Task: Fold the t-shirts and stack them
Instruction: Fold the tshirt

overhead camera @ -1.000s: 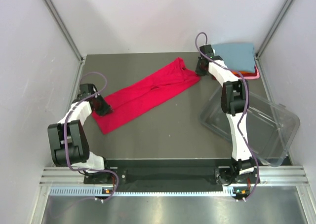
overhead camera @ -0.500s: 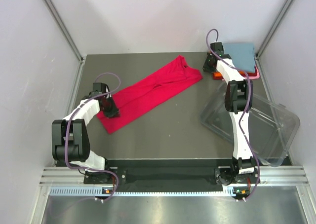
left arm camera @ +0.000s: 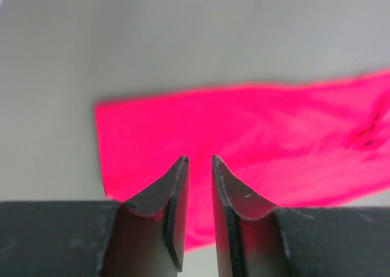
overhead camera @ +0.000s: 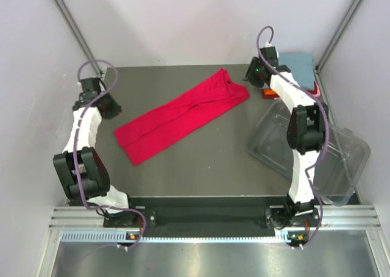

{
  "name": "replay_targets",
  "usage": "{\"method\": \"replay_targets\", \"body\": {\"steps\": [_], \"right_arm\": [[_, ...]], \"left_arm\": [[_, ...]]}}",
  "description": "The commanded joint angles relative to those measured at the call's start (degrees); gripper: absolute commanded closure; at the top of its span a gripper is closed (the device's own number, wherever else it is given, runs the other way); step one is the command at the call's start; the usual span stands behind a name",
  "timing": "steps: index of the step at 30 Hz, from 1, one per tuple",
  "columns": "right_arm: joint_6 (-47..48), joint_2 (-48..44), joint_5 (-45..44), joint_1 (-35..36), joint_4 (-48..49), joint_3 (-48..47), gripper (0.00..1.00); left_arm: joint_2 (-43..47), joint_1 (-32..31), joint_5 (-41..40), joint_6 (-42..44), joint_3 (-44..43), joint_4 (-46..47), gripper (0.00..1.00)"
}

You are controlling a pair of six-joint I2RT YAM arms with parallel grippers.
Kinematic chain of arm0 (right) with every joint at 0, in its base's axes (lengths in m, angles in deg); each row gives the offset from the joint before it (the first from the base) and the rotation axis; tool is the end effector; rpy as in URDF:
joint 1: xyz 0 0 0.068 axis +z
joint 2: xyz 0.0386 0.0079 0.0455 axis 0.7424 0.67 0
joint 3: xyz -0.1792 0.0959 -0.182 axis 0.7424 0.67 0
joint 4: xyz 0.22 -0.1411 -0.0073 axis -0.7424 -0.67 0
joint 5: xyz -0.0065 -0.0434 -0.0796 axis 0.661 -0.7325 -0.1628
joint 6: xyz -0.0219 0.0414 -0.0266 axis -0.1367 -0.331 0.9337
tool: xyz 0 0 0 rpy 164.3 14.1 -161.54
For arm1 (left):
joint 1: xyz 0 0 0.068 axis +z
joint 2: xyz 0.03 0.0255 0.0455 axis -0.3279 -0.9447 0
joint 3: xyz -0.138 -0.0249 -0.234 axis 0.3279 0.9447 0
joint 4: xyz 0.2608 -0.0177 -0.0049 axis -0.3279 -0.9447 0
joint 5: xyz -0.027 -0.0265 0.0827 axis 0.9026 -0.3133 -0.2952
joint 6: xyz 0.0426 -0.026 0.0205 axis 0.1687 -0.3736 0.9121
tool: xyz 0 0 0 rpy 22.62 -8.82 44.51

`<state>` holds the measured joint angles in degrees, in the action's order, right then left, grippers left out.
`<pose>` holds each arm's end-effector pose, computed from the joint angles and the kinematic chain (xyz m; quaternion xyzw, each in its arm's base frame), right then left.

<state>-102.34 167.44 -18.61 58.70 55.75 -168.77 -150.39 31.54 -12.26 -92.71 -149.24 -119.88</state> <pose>0.4915 0.0937 0.2576 0.1711 0.8984 0.1507 0.3753 0.3284 0.0691 0.2857 -0.2817 0.8899 -0.0790 0.3499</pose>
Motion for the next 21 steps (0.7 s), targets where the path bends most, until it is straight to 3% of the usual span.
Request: {"method": "replay_targets", "body": {"steps": [1, 4, 10, 13, 18, 21], "right_arm": [[-10.9, -12.0, -3.6, 8.9, 3.6, 8.7, 0.48], [-21.7, -16.3, -8.0, 17.5, 5.8, 17.8, 0.45], [-44.3, -20.0, -14.3, 34.6, 15.3, 28.8, 0.43], [-48.5, -15.9, -14.2, 41.0, 20.4, 27.6, 0.44], [-50.4, -7.3, -16.7, 47.7, 17.2, 19.6, 0.46], [-50.8, -9.0, -15.8, 45.9, 22.4, 26.9, 0.46]], "left_arm": [[-0.6, 3.9, 6.5, -3.8, -1.4, 3.8, 0.73], [0.6, 4.7, 19.7, -9.1, 0.5, 10.3, 0.74], [11.9, 4.1, 29.4, -16.2, 3.6, 16.9, 0.75], [18.7, 4.1, 28.0, -15.7, 1.9, 13.9, 0.75], [20.6, 4.6, 19.5, -11.6, 3.6, 9.6, 0.74], [20.9, 4.5, 25.7, -12.9, 10.5, 14.4, 0.74]]}}
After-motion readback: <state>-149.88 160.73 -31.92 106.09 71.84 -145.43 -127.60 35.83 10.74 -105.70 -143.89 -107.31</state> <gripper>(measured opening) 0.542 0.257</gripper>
